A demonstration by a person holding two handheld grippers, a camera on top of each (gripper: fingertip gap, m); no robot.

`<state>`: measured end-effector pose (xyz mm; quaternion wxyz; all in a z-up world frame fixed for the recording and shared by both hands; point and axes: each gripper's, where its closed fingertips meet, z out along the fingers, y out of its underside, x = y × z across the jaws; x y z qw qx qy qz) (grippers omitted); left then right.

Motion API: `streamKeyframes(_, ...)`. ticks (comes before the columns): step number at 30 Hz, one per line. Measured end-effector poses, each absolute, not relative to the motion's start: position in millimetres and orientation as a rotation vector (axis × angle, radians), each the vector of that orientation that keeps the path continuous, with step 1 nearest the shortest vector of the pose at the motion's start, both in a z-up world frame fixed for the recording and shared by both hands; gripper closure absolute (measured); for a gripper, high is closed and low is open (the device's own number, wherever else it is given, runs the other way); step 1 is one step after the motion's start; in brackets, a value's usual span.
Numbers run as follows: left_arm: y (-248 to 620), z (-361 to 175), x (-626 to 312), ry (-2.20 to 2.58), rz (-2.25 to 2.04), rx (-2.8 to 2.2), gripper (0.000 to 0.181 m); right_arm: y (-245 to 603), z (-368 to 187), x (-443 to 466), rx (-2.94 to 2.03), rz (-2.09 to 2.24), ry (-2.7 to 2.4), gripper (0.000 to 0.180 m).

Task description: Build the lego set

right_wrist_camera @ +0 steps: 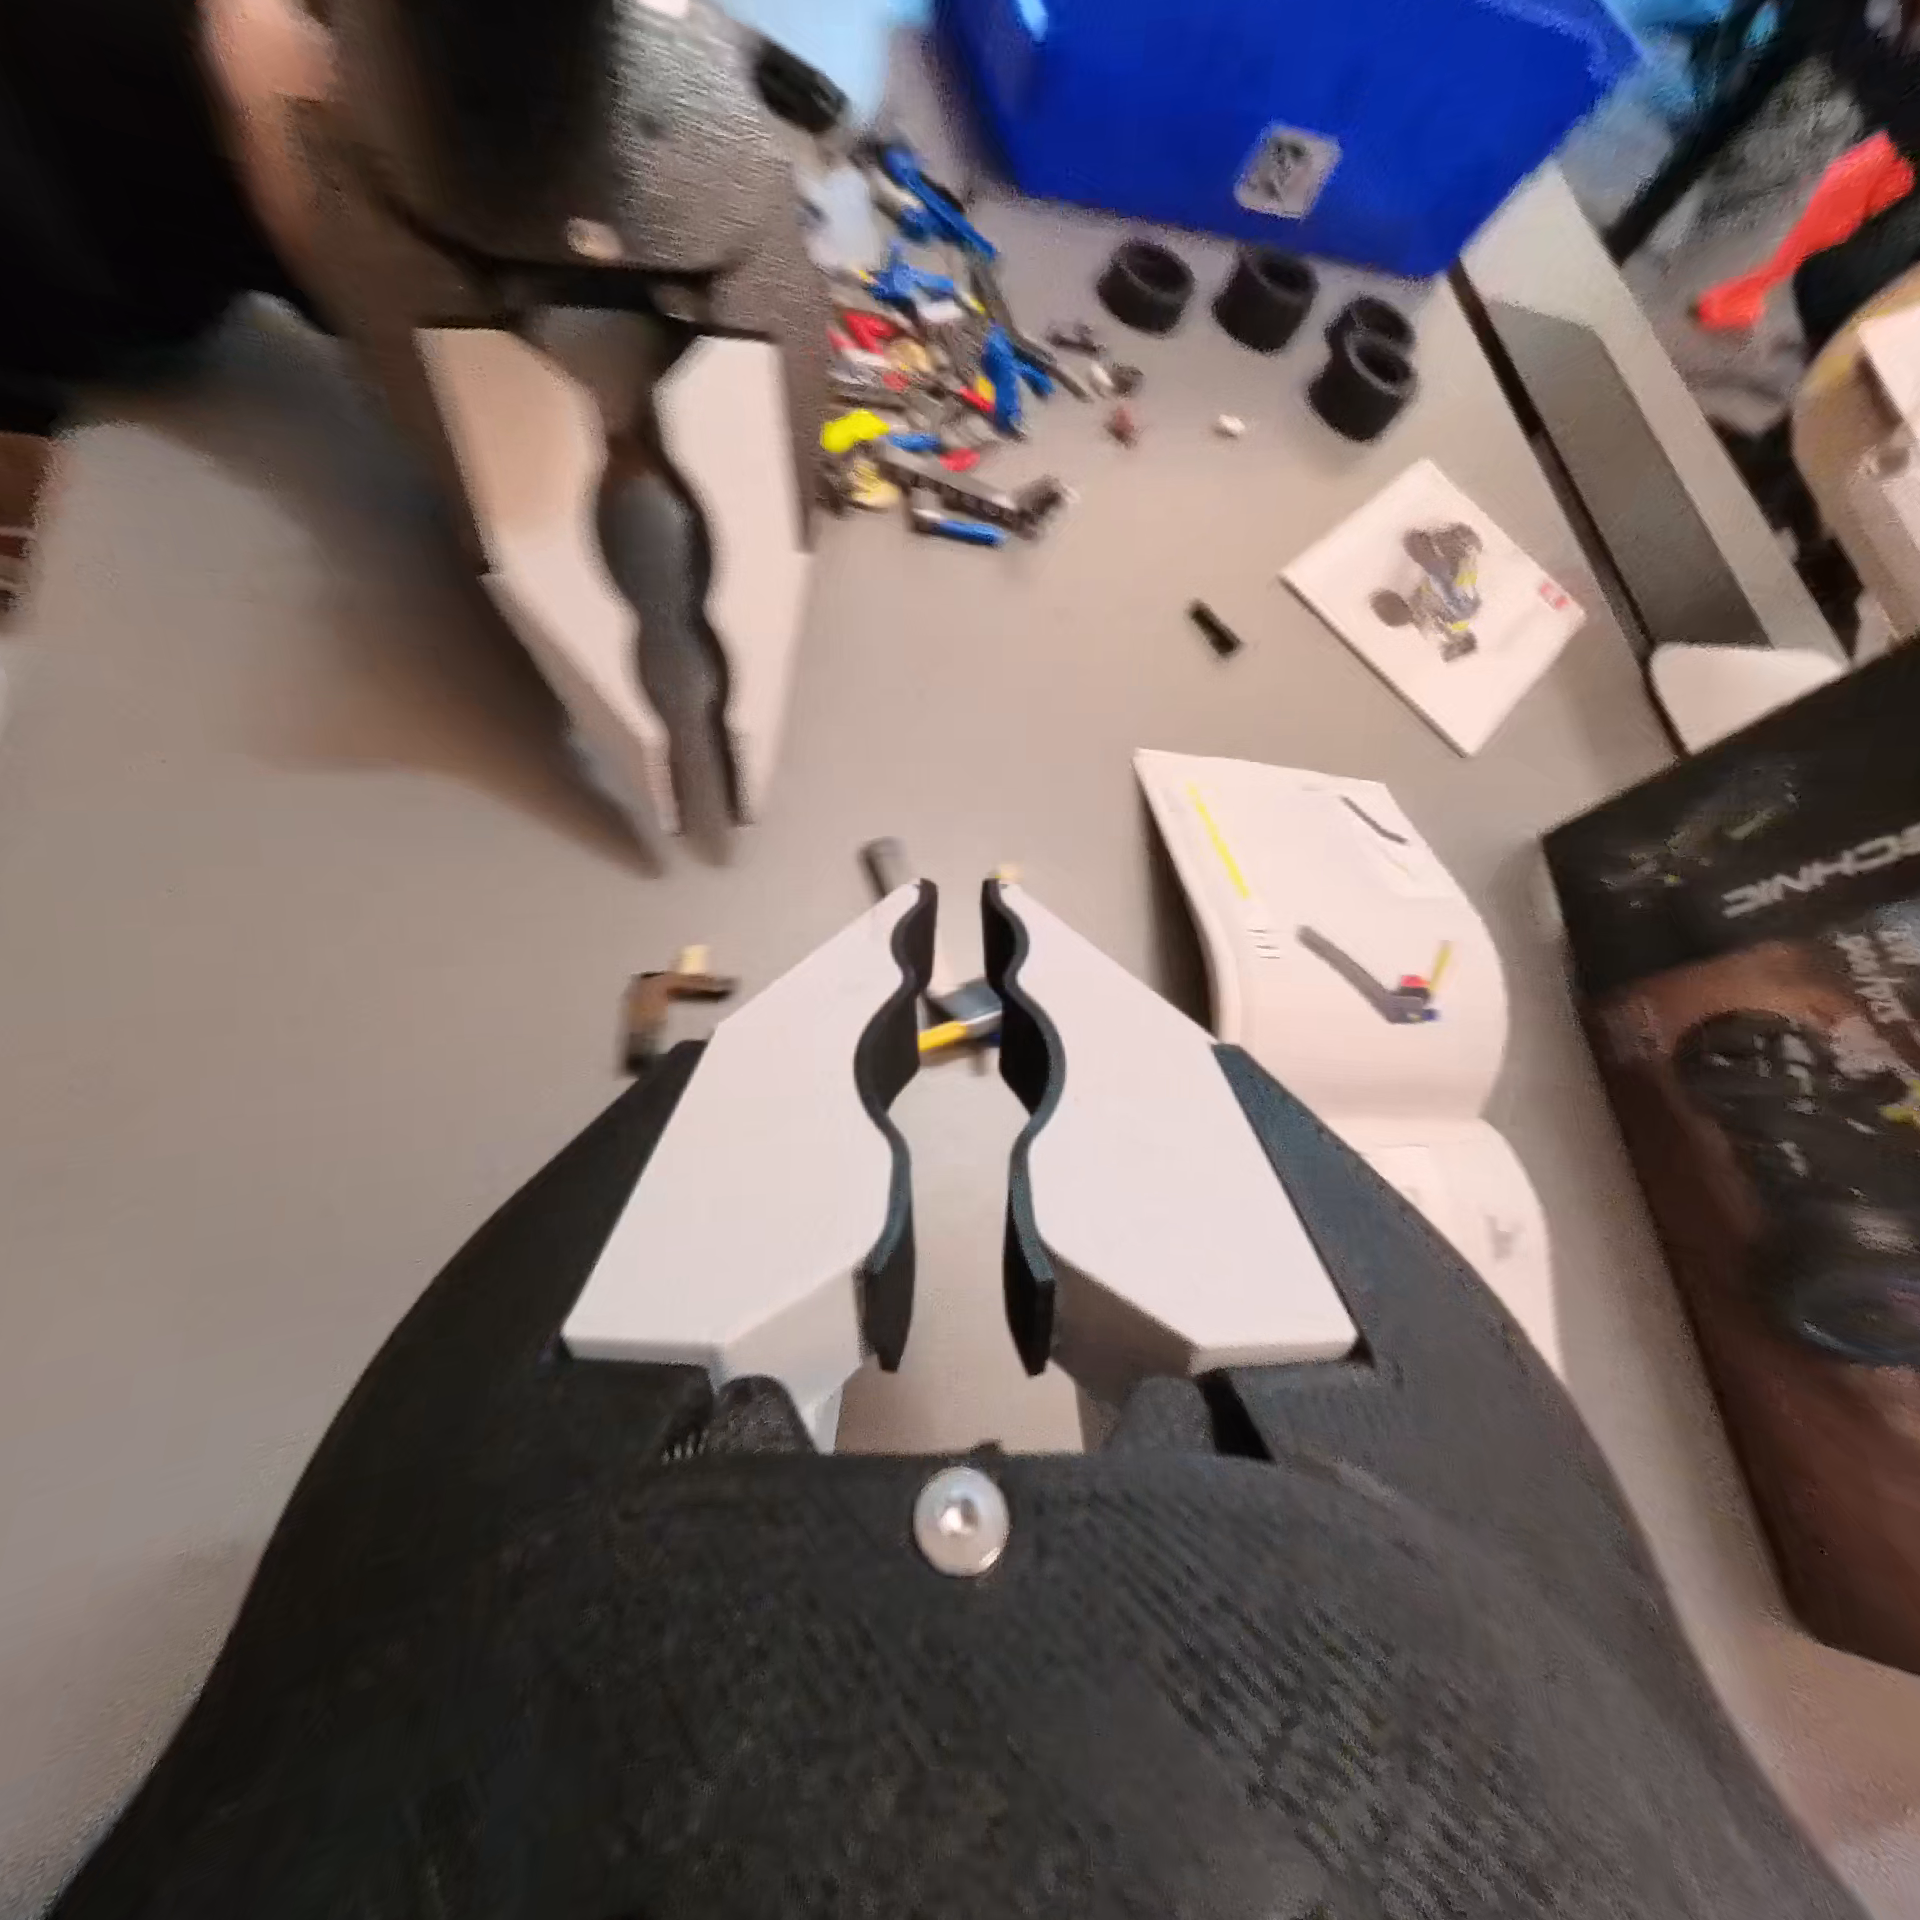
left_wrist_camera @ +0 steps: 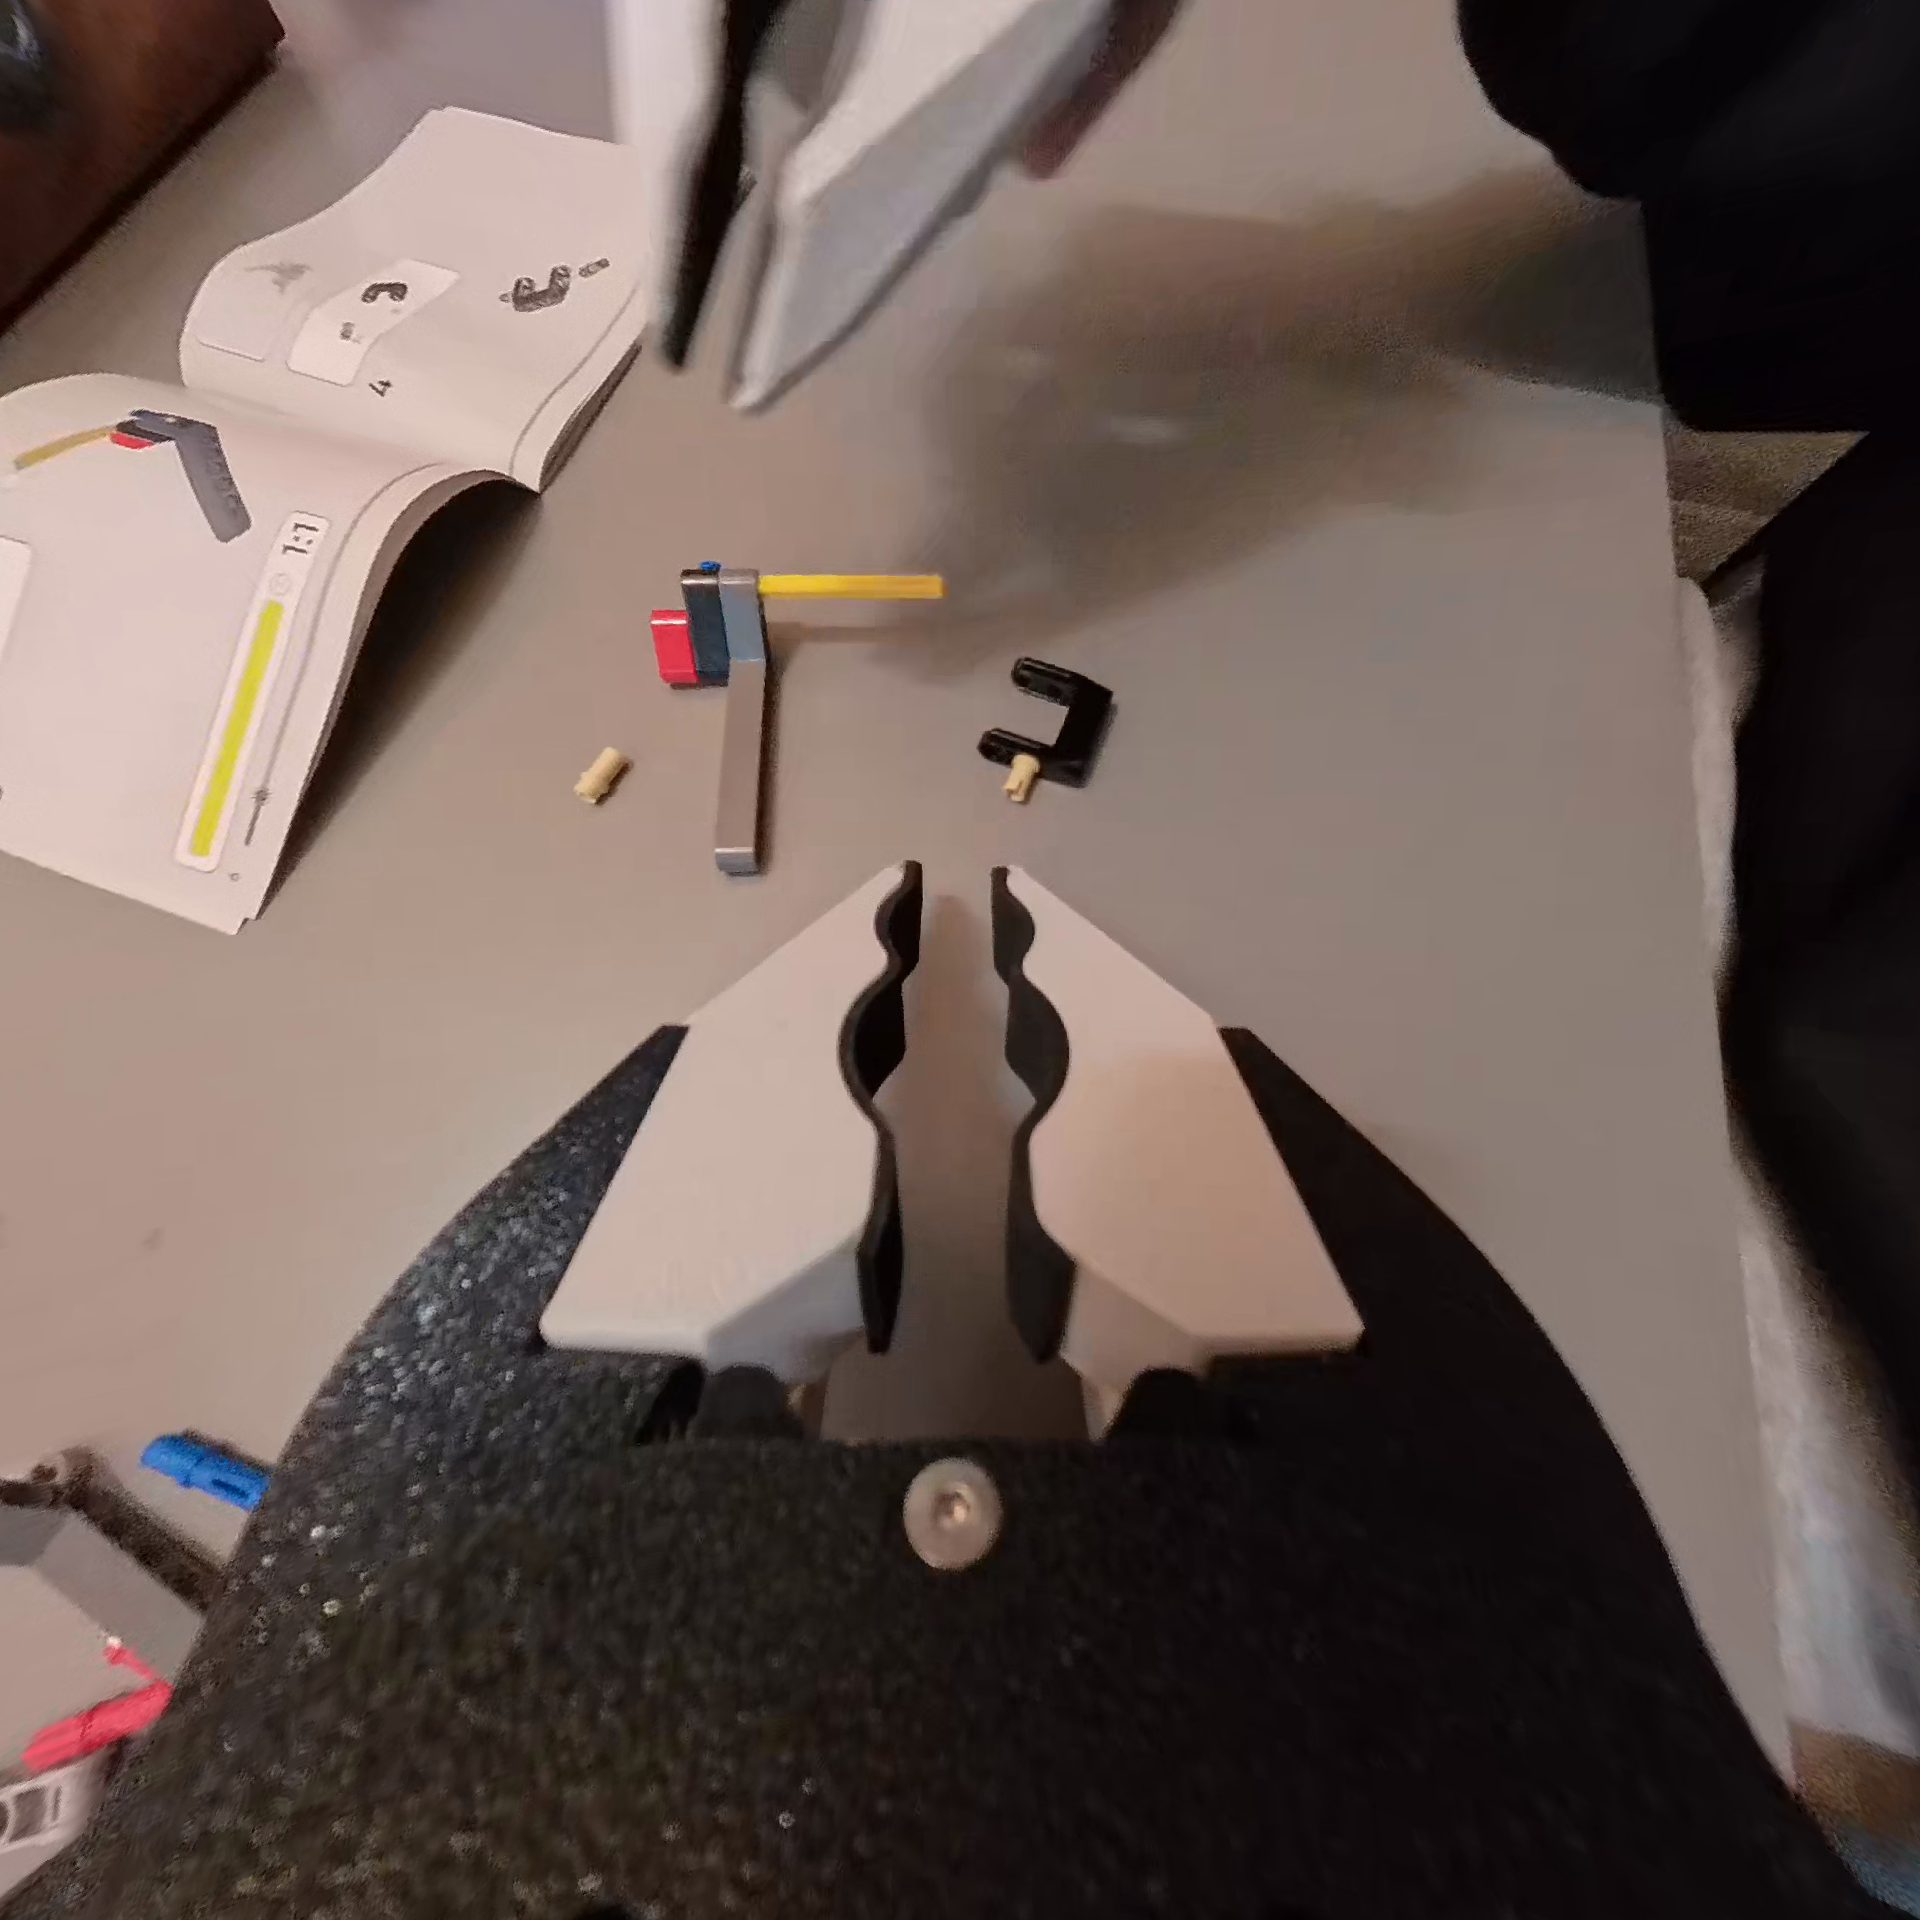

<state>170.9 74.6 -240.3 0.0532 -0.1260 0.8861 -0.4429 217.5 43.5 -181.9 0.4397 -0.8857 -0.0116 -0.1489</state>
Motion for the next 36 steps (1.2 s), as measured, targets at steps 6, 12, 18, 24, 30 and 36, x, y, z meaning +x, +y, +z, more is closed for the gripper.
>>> streamKeyframes(6,80.4,-233.5,182.2,2.663,-1.411,-0.450,0.171,72.3,-226.7,256.2,-2.536,-0.121,-0.125,0.177)
streamKeyframes(12,92.3,-228.4,182.7,2.647,-1.440,-0.469,0.171,85.0,-252.9,254.6,-2.641,0.119,-0.089,0.173)
streamKeyframes(18,102.4,-222.1,188.4,2.601,-1.479,-0.497,0.171,83.5,-255.3,252.9,-2.648,0.126,-0.117,0.179)
streamKeyframes(24,109.1,-212.1,195.0,2.537,-1.521,-0.557,0.172,89.9,-255.3,247.6,-2.617,0.064,-0.229,0.180)
streamKeyframes(30,159.4,-234.0,214.8,2.488,-1.110,-0.715,0.172,84.6,-239.7,255.9,-2.550,-0.117,-0.119,0.180)
streamKeyframes(36,224.9,-227.0,116.9,2.481,-1.015,-0.685,0.163,64.8,-200.0,192.6,-2.400,-0.239,-0.006,0.180)
